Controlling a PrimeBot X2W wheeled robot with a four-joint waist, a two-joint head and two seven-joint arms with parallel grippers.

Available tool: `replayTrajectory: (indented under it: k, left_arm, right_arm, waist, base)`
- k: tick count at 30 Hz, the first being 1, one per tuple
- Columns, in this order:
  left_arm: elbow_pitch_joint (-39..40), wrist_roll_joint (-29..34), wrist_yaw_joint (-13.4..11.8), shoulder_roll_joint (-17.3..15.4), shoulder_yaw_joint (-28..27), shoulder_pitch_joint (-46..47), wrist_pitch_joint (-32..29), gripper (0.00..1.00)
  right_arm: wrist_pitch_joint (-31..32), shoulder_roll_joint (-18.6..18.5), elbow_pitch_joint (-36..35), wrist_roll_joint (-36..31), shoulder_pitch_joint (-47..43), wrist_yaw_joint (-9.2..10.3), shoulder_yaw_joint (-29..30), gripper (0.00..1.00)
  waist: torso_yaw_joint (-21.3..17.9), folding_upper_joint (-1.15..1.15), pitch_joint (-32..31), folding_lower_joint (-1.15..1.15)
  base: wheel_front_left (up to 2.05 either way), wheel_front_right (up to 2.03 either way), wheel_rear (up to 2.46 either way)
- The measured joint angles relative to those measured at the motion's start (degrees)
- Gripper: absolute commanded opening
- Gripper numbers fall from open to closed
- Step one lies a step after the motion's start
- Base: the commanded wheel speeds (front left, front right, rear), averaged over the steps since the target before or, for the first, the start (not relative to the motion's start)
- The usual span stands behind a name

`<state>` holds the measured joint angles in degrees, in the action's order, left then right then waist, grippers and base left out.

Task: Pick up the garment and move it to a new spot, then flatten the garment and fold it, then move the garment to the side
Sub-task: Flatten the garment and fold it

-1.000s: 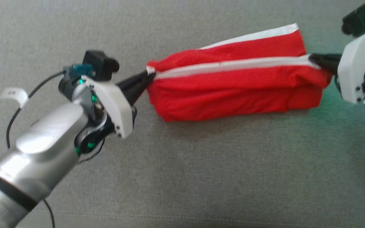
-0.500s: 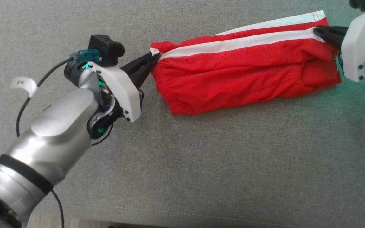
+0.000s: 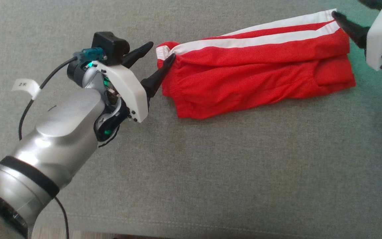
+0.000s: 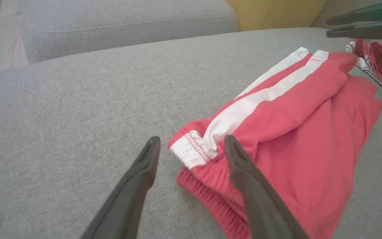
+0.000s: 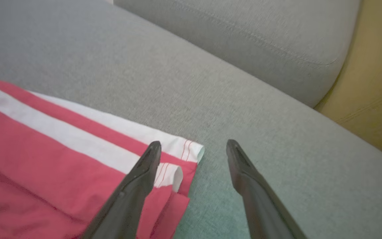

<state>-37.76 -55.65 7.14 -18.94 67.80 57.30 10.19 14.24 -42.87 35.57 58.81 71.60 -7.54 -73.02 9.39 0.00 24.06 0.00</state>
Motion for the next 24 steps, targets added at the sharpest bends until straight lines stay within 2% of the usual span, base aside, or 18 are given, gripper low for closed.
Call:
replayTrajectory:
  k: [8, 12, 14, 16, 17, 19, 24]
  left_arm:
    - [-2.4, -1.8, -0.3, 0.0, -2.2, -0.7, 2.9, 1.0]
    - [-2.8, -2.0, -2.3, -0.6, -5.3, -2.1, 3.6, 1.0]
    - [-2.7, -2.0, -2.9, -0.7, -6.2, -2.6, 3.9, 1.0]
    - [-0.3, -2.0, -4.9, -1.0, -11.0, -4.6, 4.1, 1.0]
    - [-0.3, -2.0, -4.9, -1.0, -11.0, -4.6, 4.1, 1.0]
    - [3.3, -0.9, -6.2, -1.1, -15.7, -6.6, 4.1, 1.0]
    - [12.9, 5.6, -9.2, -0.9, -27.1, -15.3, 4.1, 1.0]
  right_arm:
    - [-16.3, 4.8, 8.5, -1.0, -2.1, 0.0, 6.9, 1.0]
    - [-24.0, 7.6, 11.7, -2.5, -5.1, 0.0, 9.9, 1.0]
    - [-25.5, 8.2, 12.3, -3.0, -6.0, 0.0, 10.7, 1.0]
    - [-28.1, 9.5, 13.2, -4.6, -8.4, 0.0, 14.3, 1.0]
    - [-28.1, 9.5, 13.2, -4.6, -8.4, 0.0, 14.3, 1.0]
    - [-28.5, 10.3, 12.9, -6.5, -10.0, 0.0, 17.7, 1.0]
    - [-28.6, 12.2, 5.3, -16.5, -17.8, 0.0, 33.8, 1.0]
  waist:
    - [-1.4, 0.0, -3.8, 0.0]
    - [-2.7, 0.0, -6.2, 0.0]
    - [-3.0, 0.0, -6.8, 0.0]
    - [-3.8, 0.0, -9.0, 0.0]
    - [-3.8, 0.0, -9.0, 0.0]
    - [-4.2, 0.0, -10.5, -0.01]
    - [-5.0, 0.0, -14.2, -0.01]
  base:
    - [0.0, 0.0, 0.0]
    - [0.0, 0.0, 0.0]
    - [0.0, 0.0, 0.0]
    - [0.0, 0.0, 0.0]
    - [0.0, 0.0, 0.0]
    - [0.0, 0.0, 0.0]
    - [0.0, 0.0, 0.0]
